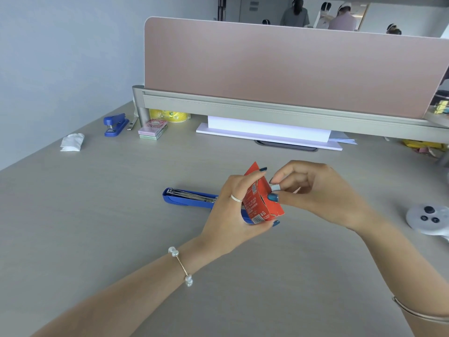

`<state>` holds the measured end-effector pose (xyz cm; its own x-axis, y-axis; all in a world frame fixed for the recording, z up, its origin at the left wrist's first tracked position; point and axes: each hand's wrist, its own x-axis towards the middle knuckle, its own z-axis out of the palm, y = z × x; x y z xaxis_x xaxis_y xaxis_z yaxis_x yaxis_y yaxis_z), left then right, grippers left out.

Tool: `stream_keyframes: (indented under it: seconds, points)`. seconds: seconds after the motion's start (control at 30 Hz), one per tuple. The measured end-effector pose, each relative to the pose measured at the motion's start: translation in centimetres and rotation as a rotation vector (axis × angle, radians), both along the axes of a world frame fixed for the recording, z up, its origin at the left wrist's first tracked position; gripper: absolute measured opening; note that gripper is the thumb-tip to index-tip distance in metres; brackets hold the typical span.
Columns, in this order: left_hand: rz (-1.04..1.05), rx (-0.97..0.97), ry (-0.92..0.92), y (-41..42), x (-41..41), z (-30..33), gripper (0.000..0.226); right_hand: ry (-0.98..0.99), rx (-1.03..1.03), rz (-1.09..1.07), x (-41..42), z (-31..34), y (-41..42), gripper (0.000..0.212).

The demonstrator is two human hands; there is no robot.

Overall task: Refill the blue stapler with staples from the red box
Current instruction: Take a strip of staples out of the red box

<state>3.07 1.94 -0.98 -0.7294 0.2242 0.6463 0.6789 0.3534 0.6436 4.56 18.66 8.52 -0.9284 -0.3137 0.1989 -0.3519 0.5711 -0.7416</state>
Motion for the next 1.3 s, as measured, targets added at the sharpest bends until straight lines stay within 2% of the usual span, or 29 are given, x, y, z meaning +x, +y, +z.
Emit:
stream_keyframes:
  seconds: [0.17,0.33,0.53,0.77,0.87,1.03,1.13,1.2,1.3]
  points:
    - [0.049,-0.03,0.012,0.1,-0.2,-0.2,0.062,0.132,0.092,-0.018,0.4,-0.1,-0.3,0.019]
    - [0.083,0.028,0.018,1.8,0.1,0.9,0.058,0.079,-0.138,-0.083,-0.5,0.3,0.8,0.014]
    - [-0.139,0.216,-0.335,6.6,-1.0,0.8,0.061,0.047,-0.301,-0.122,-1.4,0.9,3.3,0.022]
    - [-0.285,0.026,-0.593,8.7,-2.8,-0.8,0.093,-0.016,-0.273,-0.153,-2.6,-0.4,4.1,0.02]
    - [-0.256,-0.176,-0.579,8.3,-2.5,-1.0,0.093,-0.052,-0.29,-0.188,-3.1,-1.2,3.9,0.015]
    - [-0.249,-0.314,-0.497,8.4,-1.5,-0.9,0.085,-0.206,-0.321,-0.125,-3.4,-2.7,3.3,0.025]
    - [-0.272,-0.365,-0.528,8.4,-1.5,-0.6,0.078,-0.174,-0.302,-0.13,-3.6,-3.4,2.8,0.018]
    - [-0.287,-0.376,-0.539,8.1,-1.3,-0.3,0.081,-0.135,-0.311,-0.123,-3.7,-3.6,2.6,0.013]
    - [-0.291,-0.406,-0.438,6.4,-0.6,0.7,0.086,-0.075,-0.339,-0.126,-3.7,-3.8,2.5,0.011]
